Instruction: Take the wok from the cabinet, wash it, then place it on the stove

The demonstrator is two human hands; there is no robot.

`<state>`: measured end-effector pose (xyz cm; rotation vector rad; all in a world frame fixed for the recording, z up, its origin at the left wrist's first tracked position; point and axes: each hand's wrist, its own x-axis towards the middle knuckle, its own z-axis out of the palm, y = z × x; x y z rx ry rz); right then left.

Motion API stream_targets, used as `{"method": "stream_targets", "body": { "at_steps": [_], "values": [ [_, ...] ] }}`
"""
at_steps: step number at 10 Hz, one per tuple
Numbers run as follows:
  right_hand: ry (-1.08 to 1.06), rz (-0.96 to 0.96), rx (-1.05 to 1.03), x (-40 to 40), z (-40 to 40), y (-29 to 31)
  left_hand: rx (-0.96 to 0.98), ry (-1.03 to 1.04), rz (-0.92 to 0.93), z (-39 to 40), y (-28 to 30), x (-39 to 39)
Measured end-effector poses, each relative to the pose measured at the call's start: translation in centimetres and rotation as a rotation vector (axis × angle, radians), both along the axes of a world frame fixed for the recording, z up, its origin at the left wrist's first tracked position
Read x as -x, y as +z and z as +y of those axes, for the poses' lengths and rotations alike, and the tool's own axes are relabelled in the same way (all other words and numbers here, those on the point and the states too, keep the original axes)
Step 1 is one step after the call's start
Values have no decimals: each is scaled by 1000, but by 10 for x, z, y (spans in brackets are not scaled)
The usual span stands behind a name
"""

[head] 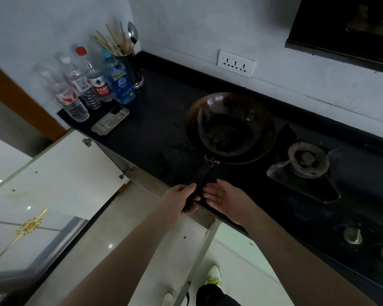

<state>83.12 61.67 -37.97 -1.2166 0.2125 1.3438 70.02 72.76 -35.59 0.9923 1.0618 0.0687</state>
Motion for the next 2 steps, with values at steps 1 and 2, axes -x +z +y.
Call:
{"method": "stream_targets", "body": {
  "at_steps": [1, 2],
  "values": [
    [-16, 1, 17, 6, -21, 8, 4, -51, 27, -8, 3, 20],
    [-50, -19, 36, 17, -42, 8, 18, -22, -5, -13, 0, 35]
  ]
}}
